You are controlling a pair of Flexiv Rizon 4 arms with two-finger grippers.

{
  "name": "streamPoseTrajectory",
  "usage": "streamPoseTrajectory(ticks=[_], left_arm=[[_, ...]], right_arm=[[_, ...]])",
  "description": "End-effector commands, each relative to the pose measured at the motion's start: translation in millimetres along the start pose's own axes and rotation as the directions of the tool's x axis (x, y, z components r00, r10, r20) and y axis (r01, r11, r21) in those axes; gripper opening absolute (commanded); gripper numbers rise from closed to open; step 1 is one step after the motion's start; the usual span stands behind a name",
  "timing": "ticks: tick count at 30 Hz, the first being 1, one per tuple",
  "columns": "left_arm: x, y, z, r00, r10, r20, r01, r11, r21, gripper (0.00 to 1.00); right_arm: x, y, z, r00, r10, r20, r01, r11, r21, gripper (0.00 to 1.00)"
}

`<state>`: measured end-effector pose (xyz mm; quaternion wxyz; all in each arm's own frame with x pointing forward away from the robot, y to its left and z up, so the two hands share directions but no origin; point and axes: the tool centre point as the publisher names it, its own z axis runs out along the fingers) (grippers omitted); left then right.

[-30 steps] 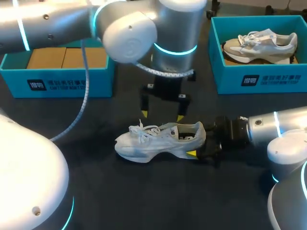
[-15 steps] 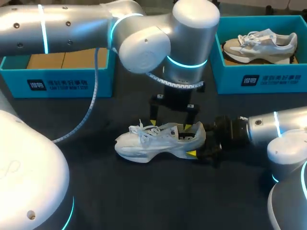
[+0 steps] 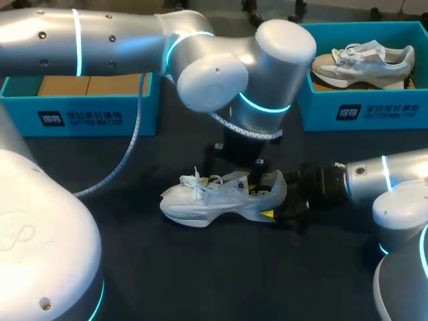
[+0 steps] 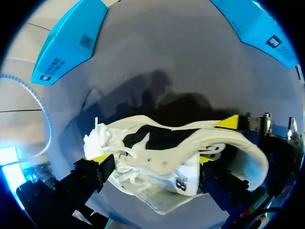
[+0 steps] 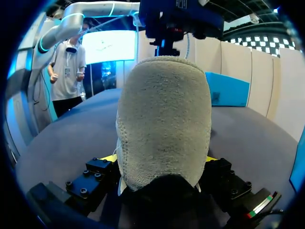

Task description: Take the shoe out of the shoebox, open the shoe tongue, remove and reinsert the insole, then place the shoe into the shoebox

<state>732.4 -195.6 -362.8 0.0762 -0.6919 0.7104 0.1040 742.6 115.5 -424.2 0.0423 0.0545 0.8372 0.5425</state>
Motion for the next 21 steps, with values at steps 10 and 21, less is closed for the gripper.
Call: streamPoseTrajectory(ticks=[10, 21], left_arm=[[-32.3, 11, -5, 0.999, -0.041, 0.002, 0.041, 0.999, 0.023, 1.0], [-52.2, 11, -27, 0.997, -0.044, -0.071, 0.046, 0.999, 0.022, 0.68]], right_arm=[[-1.4, -1.9, 5, 1.0, 0.0, 0.003, 0.0, 1.0, 0.002, 0.0], [-1.4, -1.9, 5, 1.0, 0.0, 0.003, 0.0, 1.0, 0.002, 0.0]])
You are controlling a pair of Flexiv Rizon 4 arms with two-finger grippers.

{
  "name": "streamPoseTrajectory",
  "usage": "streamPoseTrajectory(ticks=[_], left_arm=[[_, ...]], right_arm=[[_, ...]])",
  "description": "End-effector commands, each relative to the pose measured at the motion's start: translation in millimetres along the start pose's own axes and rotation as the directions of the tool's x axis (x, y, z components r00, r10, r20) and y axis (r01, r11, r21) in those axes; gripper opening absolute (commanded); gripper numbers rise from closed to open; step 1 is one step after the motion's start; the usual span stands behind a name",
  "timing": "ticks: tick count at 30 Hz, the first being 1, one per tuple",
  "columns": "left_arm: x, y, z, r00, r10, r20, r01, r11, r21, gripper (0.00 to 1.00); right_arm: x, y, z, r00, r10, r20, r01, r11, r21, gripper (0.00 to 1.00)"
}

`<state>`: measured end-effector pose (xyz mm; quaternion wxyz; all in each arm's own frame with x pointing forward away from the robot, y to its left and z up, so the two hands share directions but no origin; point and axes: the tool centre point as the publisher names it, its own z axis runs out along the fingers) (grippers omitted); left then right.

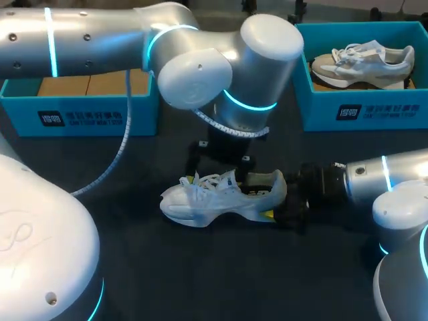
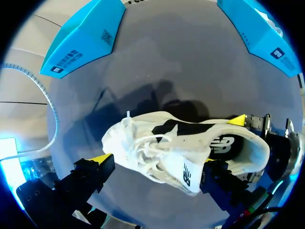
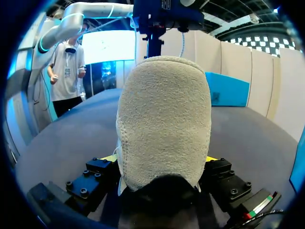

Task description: Take the shoe out of the shoebox, open the shoe tongue, remove and reinsert the insole, then place the shoe into the shoebox

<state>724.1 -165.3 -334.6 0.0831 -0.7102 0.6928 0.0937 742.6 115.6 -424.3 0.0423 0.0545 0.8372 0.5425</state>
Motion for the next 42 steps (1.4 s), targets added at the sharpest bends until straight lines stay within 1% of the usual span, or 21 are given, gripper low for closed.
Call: streamPoseTrajectory(ticks=[1, 2, 3, 5, 6, 9, 13, 16, 17, 21, 24, 25, 29, 31, 34, 36, 37, 38, 39, 40, 42], left_arm=[[-16.9, 0, -10, 0.997, 0.013, -0.076, -0.013, 1.0, -0.003, 0.4], [-16.9, 0, -10, 0.997, 0.013, -0.076, -0.013, 1.0, -0.003, 0.4], [-19.6, 0, -14, 0.994, 0.027, -0.108, -0.031, 0.999, -0.028, 0.0], [-20.7, 0, -15, 0.993, 0.03, -0.118, -0.035, 0.999, -0.037, 0.0], [-25.3, 1, -20, 0.989, 0.04, -0.146, -0.046, 0.998, -0.042, 0.0], [-32.9, 2, -27, 0.981, 0.061, -0.186, -0.071, 0.996, -0.049, 0.0], [-43.0, 3, -32, 0.973, 0.067, -0.221, -0.082, 0.995, -0.058, 0.0], [-48.6, 4, -33, 0.973, 0.065, -0.223, -0.079, 0.995, -0.056, 0.0], [-54.5, 5, -34, 0.971, 0.06, -0.233, -0.075, 0.996, -0.057, 0.0], [-66.7, 7, -33, 0.968, 0.061, -0.244, -0.075, 0.996, -0.049, 0.0], [-71.9, 8, -31, 0.969, 0.054, -0.241, -0.066, 0.997, -0.04, 0.0], [-77.1, 9, -28, 0.973, 0.039, -0.227, -0.046, 0.998, -0.029, 0.0], [-86.5, 8, -21, 0.976, 0.011, -0.216, -0.019, 0.999, -0.035, 0.0], [-92.1, 7, -13, 0.98, -0.006, -0.201, -0.002, 0.999, -0.041, 0.0], [-94.9, 7, -4, 0.985, -0.017, -0.172, 0.011, 0.999, -0.034, 0.0], [-95.9, 6, 6, 0.989, -0.027, -0.147, 0.022, 0.999, -0.039, 0.0], [-95.9, 6, 6, 0.989, -0.027, -0.147, 0.022, 0.999, -0.039, 0.0], [-95.5, 5, 15, 0.992, -0.033, -0.123, 0.029, 0.999, -0.038, 0.0], [-95.3, 5, 19, 0.993, -0.032, -0.117, 0.028, 0.999, -0.04, 0.1], [-95.0, 5, 22, 0.994, -0.036, -0.106, 0.032, 0.999, -0.039, 0.1], [-93.8, 4, 31, 0.995, -0.038, -0.093, 0.033, 0.998, -0.048, 0.12]], right_arm=[[-1.4, -1.9, 4, 1.0, 0.0, 0.003, 0.0, 1.0, 0.002, 0.0], [-1.4, -1.9, 4, 1.0, 0.0, 0.003, 0.0, 1.0, 0.002, 0.0], [-1.4, -1.9, 4, 1.0, 0.0, 0.003, 0.0, 1.0, 0.002, 0.0], [-1.4, -1.9, 4, 1.0, 0.0, 0.003, 0.0, 1.0, 0.002, 0.0], [-1.4, -1.9, 4, 1.0, 0.0, 0.003, 0.0, 1.0, 0.002, 0.0], [-1.4, -1.9, 4, 1.0, 0.0, 0.003, 0.0, 1.0, 0.002, 0.0], [-1.4, -1.9, 4, 1.0, 0.0, 0.003, 0.0, 1.0, 0.002, 0.0], [-1.4, -1.9, 4, 1.0, 0.0, 0.003, 0.0, 1.0, 0.002, 0.0], [-1.4, -1.9, 4, 1.0, 0.0, 0.003, 0.0, 1.0, 0.002, 0.0], [-1.4, -1.9, 4, 1.0, 0.0, 0.003, 0.0, 1.0, 0.002, 0.0], [-1.4, -1.9, 4, 1.0, 0.0, 0.003, 0.0, 1.0, 0.002, 0.0], [-1.4, -1.9, 4, 1.0, 0.0, 0.003, 0.0, 1.0, 0.002, 0.0], [-1.4, -1.9, 4, 1.0, 0.0, 0.003, 0.0, 1.0, 0.002, 0.0], [-1.4, -1.9, 4, 1.0, 0.0, 0.003, 0.0, 1.0, 0.002, 0.0], [-1.4, -1.9, 4, 1.0, 0.0, 0.003, 0.0, 1.0, 0.002, 0.0], [-1.4, -1.9, 4, 1.0, 0.0, 0.003, 0.0, 1.0, 0.002, 0.0], [-1.4, -1.9, 4, 1.0, 0.0, 0.003, 0.0, 1.0, 0.002, 0.0], [-1.4, -1.9, 4, 1.0, 0.0, 0.003, 0.0, 1.0, 0.002, 0.0], [-1.4, -1.9, 4, 1.0, 0.0, 0.003, 0.0, 1.0, 0.002, 0.0], [-1.4, -1.9, 4, 1.0, 0.0, 0.003, 0.0, 1.0, 0.002, 0.0], [-1.4, -1.9, 4, 1.0, 0.0, 0.003, 0.0, 1.0, 0.002, 0.0]])
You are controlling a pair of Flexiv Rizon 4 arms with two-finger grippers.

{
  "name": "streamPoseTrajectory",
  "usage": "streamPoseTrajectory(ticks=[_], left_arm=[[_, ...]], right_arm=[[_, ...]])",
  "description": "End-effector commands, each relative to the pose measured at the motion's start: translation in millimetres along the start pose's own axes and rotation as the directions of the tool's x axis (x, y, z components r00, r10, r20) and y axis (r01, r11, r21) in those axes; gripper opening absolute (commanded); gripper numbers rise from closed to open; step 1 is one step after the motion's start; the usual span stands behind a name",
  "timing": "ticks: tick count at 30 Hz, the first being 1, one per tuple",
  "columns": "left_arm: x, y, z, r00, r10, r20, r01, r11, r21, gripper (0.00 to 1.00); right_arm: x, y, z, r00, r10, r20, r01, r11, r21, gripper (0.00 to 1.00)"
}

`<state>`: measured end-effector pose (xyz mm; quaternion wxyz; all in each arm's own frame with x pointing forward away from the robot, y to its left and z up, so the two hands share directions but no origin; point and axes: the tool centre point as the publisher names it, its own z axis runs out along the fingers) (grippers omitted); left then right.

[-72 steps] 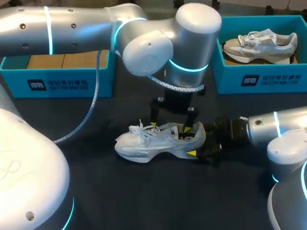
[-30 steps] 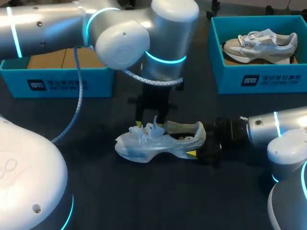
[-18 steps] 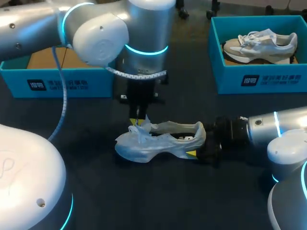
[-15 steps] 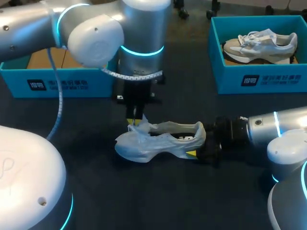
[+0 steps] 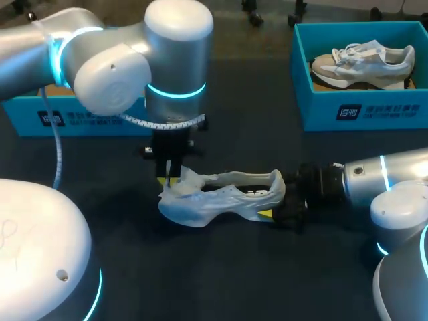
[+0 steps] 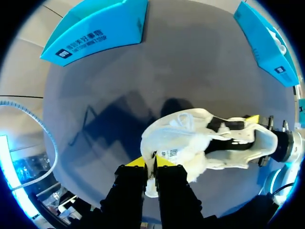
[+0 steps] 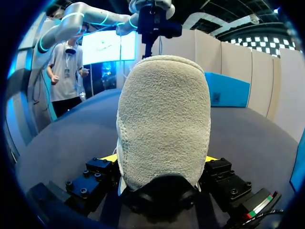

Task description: Take the shoe out of the shoebox, open the shoe tongue, remove and reinsert the insole, then place the shoe into the shoebox

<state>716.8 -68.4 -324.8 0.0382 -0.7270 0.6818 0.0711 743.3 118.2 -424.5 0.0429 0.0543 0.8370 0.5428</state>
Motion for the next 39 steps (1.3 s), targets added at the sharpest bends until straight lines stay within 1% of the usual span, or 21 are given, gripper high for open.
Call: streamPoseTrajectory(ticks=[1, 7, 9, 10, 11, 12, 13, 14, 15, 18, 23, 25, 29, 32, 33, 34, 35, 36, 37, 38, 39], left_arm=[[1.2, -1, 19, 1.0, -0.005, 0.01, 0.005, 1.0, -0.01, 0.12], [-0.1, -2, 37, 0.999, -0.016, 0.048, 0.017, 1.0, -0.019, 0.11], [-0.4, -2, 39, 0.998, -0.016, 0.055, 0.017, 1.0, -0.023, 0.17], [-0.7, -2, 40, 0.998, -0.016, 0.058, 0.018, 0.999, -0.028, 0.33], [-0.7, -2, 40, 0.998, -0.016, 0.058, 0.017, 0.999, -0.03, 0.44], [-0.9, -1, 39, 0.998, -0.014, 0.057, 0.016, 0.999, -0.031, 0.58], [-1.0, -2, 38, 0.998, -0.013, 0.057, 0.015, 0.999, -0.032, 0.76], [-1.2, -2, 37, 0.998, -0.011, 0.056, 0.013, 0.999, -0.032, 0.92], [-1.5, -2, 34, 0.998, -0.009, 0.055, 0.011, 0.999, -0.032, 1.0], [-3.2, -3, 25, 0.999, 0.008, 0.042, -0.007, 1.0, -0.021, 1.0], [-4.9, -4, -3, 0.993, 0.117, -0.018, -0.116, 0.993, 0.036, 1.0], [-2.5, -7, -14, 0.983, 0.176, -0.045, -0.173, 0.983, 0.058, 1.0], [8.7, -8, -36, 0.932, 0.36, -0.049, -0.351, 0.926, 0.137, 1.0], [15.1, -9, -54, 0.853, 0.518, -0.057, -0.501, 0.845, 0.188, 1.0], [15.6, -10, -57, 0.841, 0.538, -0.06, -0.519, 0.832, 0.195, 1.0], [17.8, -12, -66, 0.779, 0.625, -0.05, -0.6, 0.766, 0.228, 1.0], [18.3, -12, -69, 0.756, 0.654, -0.043, -0.626, 0.74, 0.248, 1.0], [19.4, -13, -74, 0.715, 0.699, -0.028, -0.669, 0.695, 0.264, 1.0], [20.3, -15, -81, 0.648, 0.761, -0.025, -0.725, 0.628, 0.283, 1.0], [20.6, -16, -83, 0.631, 0.775, -0.028, -0.738, 0.611, 0.287, 1.0], [22.4, -18, -91, 0.554, 0.832, -0.012, -0.787, 0.529, 0.316, 1.0]], right_arm=[[-1.0, -2.8, 2, 1.0, 0.001, 0.003, -0.001, 1.0, 0.003, 0.0], [-1.0, -2.8, 2, 1.0, 0.001, 0.003, -0.001, 1.0, 0.003, 0.0], [-1.0, -2.8, 2, 1.0, 0.001, 0.003, -0.001, 1.0, 0.003, 0.0], [-1.0, -2.8, 2, 1.0, 0.001, 0.003, -0.001, 1.0, 0.003, 0.0], [-1.0, -2.8, 2, 1.0, 0.001, 0.003, -0.001, 1.0, 0.003, 0.0], [-1.0, -2.8, 2, 1.0, 0.001, 0.003, -0.001, 1.0, 0.003, 0.0], [-1.0, -2.8, 2, 1.0, 0.001, 0.003, -0.001, 1.0, 0.003, 0.0], [-1.0, -2.8, 2, 1.0, 0.001, 0.003, -0.001, 1.0, 0.003, 0.0], [-1.0, -2.8, 2, 1.0, 0.001, 0.003, -0.001, 1.0, 0.003, 0.0], [-1.0, -2.8, 2, 1.0, 0.001, 0.003, -0.001, 1.0, 0.003, 0.0], [-1.0, -2.8, 2, 1.0, 0.001, 0.003, -0.001, 1.0, 0.003, 0.0], [-1.0, -2.8, 2, 1.0, 0.001, 0.003, -0.001, 1.0, 0.003, 0.0], [-1.0, -2.8, 2, 1.0, 0.001, 0.003, -0.001, 1.0, 0.003, 0.0], [-1.0, -2.8, 2, 1.0, 0.001, 0.003, -0.001, 1.0, 0.003, 0.0], [-1.0, -2.8, 2, 1.0, 0.001, 0.003, -0.001, 1.0, 0.003, 0.0], [-1.0, -2.8, 2, 1.0, 0.001, 0.003, -0.001, 1.0, 0.003, 0.0], [-1.0, -2.8, 2, 1.0, 0.001, 0.003, -0.001, 1.0, 0.003, 0.0], [-1.0, -2.8, 2, 1.0, 0.001, 0.003, -0.001, 1.0, 0.003, 0.0], [-1.0, -2.8, 2, 1.0, 0.001, 0.003, -0.001, 1.0, 0.003, 0.0], [-1.0, -2.8, 2, 1.0, 0.001, 0.003, -0.001, 1.0, 0.003, 0.0], [-1.0, -2.8, 2, 1.0, 0.001, 0.003, -0.001, 1.0, 0.003, 0.0]])
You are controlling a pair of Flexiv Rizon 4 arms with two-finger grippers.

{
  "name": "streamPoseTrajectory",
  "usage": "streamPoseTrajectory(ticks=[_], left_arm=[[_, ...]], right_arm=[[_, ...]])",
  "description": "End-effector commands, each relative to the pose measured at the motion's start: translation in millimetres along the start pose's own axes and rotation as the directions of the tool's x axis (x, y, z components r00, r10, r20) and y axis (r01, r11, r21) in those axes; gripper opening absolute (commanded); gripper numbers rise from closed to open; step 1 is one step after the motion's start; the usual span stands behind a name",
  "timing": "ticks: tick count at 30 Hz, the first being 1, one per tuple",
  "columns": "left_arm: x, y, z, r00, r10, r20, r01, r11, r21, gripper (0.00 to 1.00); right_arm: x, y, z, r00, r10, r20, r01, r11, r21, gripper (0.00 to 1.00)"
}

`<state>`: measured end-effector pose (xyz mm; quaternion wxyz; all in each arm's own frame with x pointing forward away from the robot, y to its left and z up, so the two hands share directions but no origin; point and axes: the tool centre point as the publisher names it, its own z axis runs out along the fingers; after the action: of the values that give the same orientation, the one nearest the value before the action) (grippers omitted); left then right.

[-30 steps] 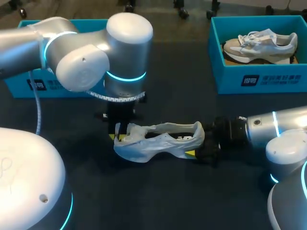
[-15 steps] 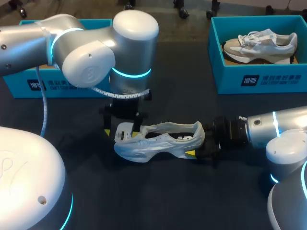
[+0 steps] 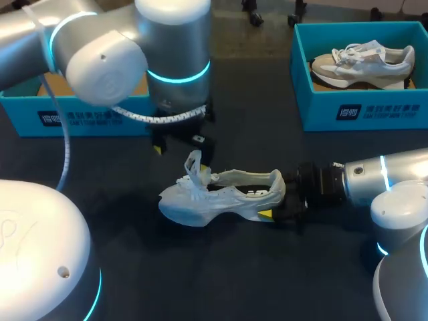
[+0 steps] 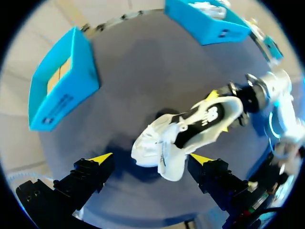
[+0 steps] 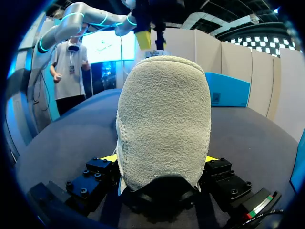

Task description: Take the shoe out of the shoebox, open the shoe tongue, remove and reinsert the insole, then place the shoe into the shoebox

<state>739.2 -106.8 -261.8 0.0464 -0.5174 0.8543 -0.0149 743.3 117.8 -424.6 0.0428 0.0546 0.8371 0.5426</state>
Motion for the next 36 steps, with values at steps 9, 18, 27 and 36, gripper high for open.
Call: streamPoseTrajectory(ticks=[9, 18, 27, 36], left_arm=[[1.6, -22, -41, 0.538, 0.843, 0.009, -0.831, 0.529, 0.172, 1.0], [15.6, -37, -47, 0.296, 0.955, 0.019, -0.929, 0.283, 0.238, 0.0], [42.1, -48, -32, 0.135, 0.99, -0.034, -0.957, 0.139, 0.253, 0.0], [68.5, -43, -1, 0.072, 0.995, -0.071, -0.97, 0.087, 0.229, 0.0]], right_arm=[[-0.9, -2.5, 2, 1.0, 0.0, 0.003, 0.0, 1.0, 0.002, 0.0], [-0.9, -2.5, 2, 1.0, 0.0, 0.003, 0.0, 1.0, 0.002, 0.0], [-0.9, -2.5, 2, 1.0, 0.0, 0.003, 0.0, 1.0, 0.002, 0.0], [-0.9, -2.5, 2, 1.0, 0.0, 0.003, 0.0, 1.0, 0.002, 0.0]])
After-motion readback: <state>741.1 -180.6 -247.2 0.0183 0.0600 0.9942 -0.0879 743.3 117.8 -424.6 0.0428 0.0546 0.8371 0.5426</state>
